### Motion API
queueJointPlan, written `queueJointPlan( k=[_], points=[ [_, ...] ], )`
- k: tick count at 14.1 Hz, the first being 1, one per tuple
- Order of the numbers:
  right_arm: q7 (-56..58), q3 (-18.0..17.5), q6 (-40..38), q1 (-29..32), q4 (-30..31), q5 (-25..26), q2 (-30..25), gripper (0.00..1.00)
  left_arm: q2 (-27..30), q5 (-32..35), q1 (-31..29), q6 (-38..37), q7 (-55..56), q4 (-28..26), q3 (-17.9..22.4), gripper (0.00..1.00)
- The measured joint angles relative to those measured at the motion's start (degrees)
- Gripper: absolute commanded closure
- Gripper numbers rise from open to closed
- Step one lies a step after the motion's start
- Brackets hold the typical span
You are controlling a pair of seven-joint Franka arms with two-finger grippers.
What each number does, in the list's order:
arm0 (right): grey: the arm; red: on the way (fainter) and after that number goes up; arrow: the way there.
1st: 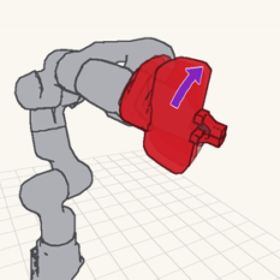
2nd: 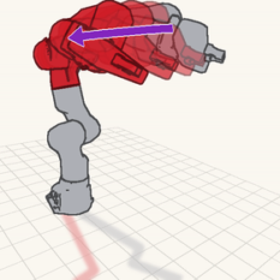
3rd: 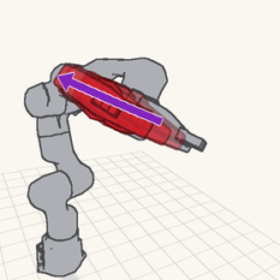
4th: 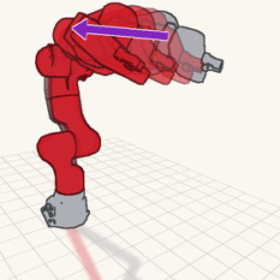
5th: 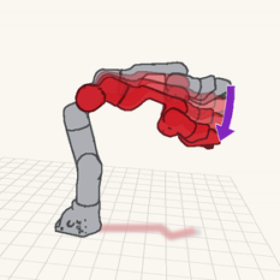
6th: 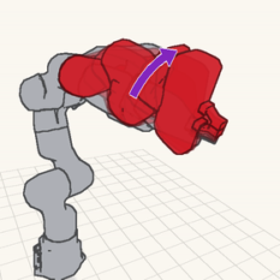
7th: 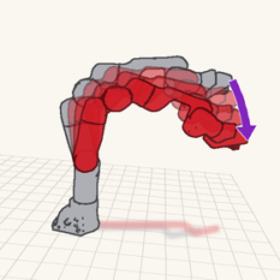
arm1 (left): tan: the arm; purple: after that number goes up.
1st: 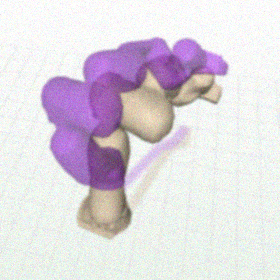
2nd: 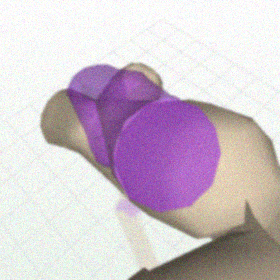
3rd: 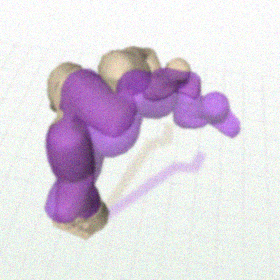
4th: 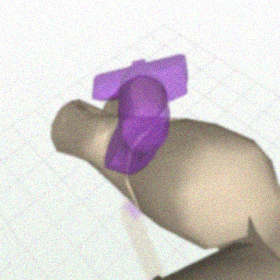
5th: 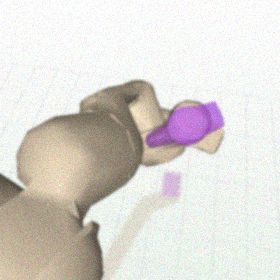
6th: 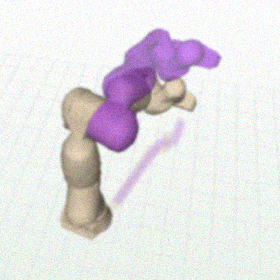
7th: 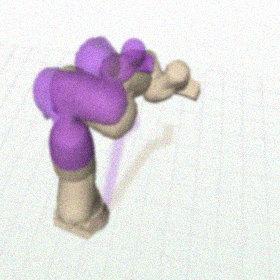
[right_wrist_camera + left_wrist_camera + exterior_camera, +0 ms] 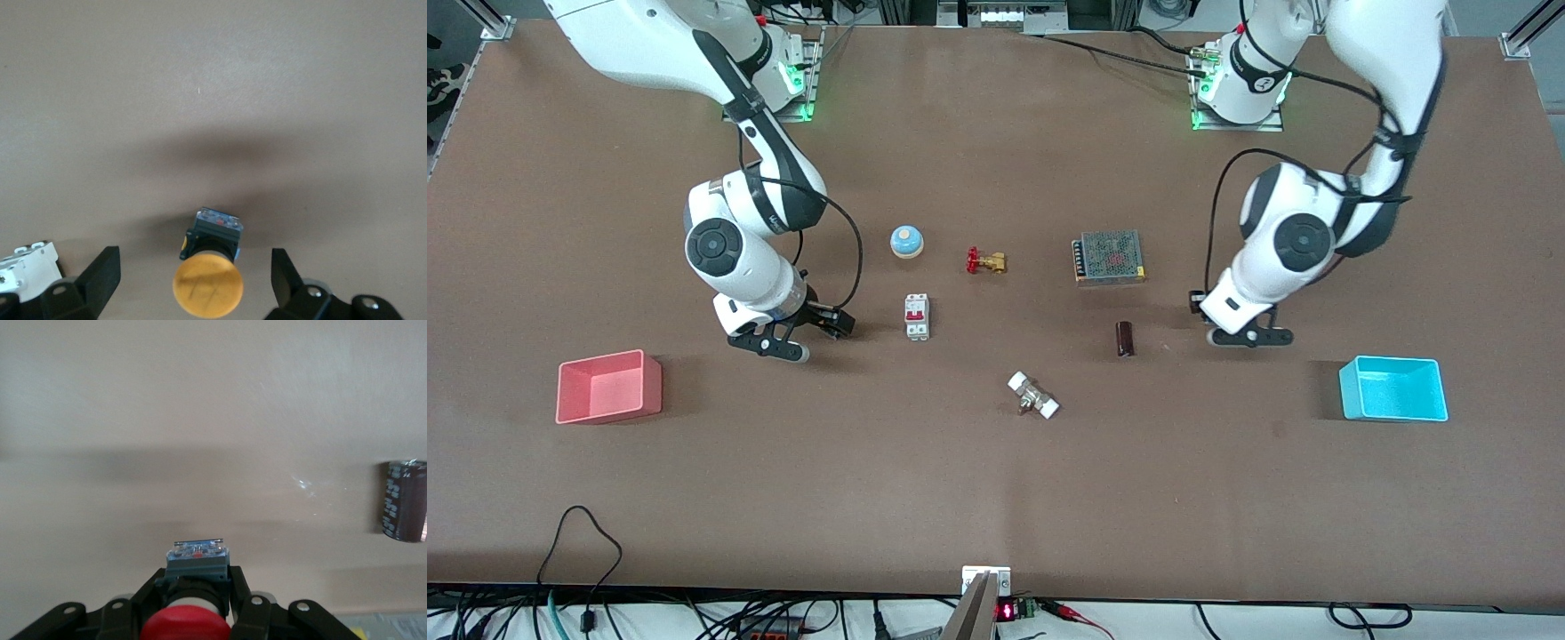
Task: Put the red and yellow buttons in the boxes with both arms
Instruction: 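Carry the red button with the left gripper over the cyan box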
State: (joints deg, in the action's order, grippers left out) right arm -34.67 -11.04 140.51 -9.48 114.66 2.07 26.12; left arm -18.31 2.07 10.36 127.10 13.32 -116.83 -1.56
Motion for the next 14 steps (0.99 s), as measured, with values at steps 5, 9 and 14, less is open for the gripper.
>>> queueJointPlan(
  k=[5, 9, 14],
  points=[
    [-0.36, -0.02, 0.52, -0.28, 0.00, 1.12, 0.44, 0.29, -0.52, 0.05, -9.99, -16.30, -14.13, 16.77, 0.42, 0.68],
    [-0.45, -0.01, 0.53, -0.27, 0.02, 2.42, 0.56, 0.50, -7.26, 0.84, -17.71, -16.40, -25.80, 23.80, 0.68, 0.68],
    [-0.48, 0.01, 0.58, -0.27, 0.05, 2.91, 0.70, 0.68, -18.50, 1.25, -23.75, -12.14, -28.13, 31.31, 0.72, 0.67]
  ],
)
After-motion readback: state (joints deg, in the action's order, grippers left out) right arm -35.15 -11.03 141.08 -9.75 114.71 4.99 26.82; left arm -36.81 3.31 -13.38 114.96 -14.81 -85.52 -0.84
